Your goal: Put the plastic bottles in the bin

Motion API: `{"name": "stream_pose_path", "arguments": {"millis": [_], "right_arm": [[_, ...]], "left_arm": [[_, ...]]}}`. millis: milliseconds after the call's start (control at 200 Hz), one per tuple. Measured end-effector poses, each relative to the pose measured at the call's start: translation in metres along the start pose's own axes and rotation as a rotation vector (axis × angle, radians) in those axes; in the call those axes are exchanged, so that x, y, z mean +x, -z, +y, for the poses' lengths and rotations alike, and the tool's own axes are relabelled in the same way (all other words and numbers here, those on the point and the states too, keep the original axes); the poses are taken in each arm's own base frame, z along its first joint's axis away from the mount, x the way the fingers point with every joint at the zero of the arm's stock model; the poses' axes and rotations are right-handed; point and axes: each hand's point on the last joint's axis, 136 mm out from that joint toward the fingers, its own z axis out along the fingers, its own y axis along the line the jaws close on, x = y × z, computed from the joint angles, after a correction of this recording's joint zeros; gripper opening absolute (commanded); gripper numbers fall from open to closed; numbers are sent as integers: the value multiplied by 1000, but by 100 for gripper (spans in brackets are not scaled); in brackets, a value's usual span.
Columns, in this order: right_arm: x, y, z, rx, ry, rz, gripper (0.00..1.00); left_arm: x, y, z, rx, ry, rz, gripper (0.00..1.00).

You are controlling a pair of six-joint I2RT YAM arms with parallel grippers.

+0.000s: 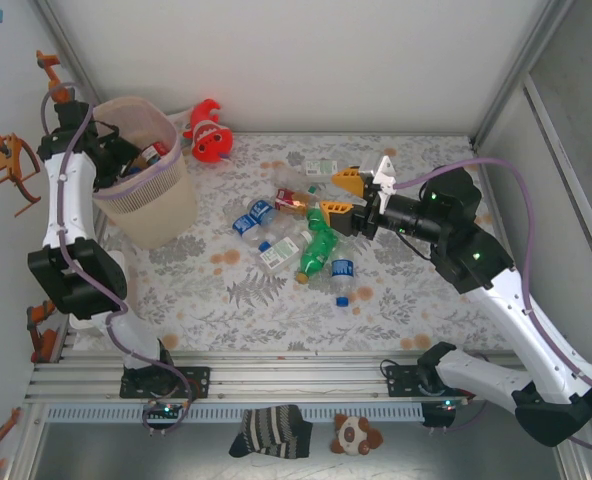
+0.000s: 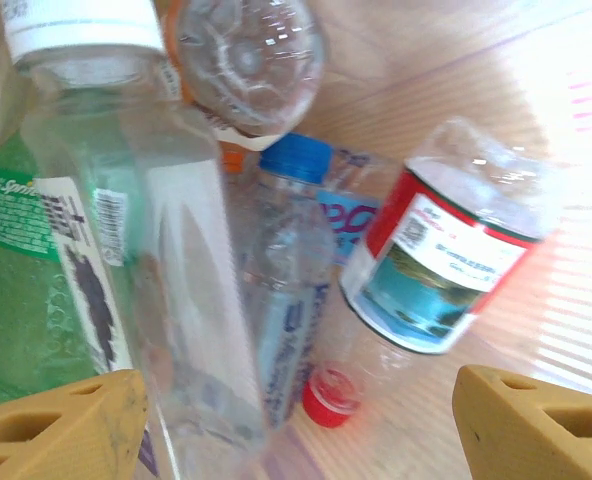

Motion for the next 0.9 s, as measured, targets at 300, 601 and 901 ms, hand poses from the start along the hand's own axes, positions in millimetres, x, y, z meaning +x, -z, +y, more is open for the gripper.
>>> {"name": "stream_pose_path", "arguments": {"millis": [300,601,901], "right_arm": [[3,-2,-3,13,-5,10,55],[6,-4,-3,11,-12,21,55],[8,-4,-3,9,-17,29,55]], "left_arm": [[14,36,-52,298,-91,-37,78],[46,60,-109,496,-289,-43,78],[74,65,-126,568,-387,25,78]]}}
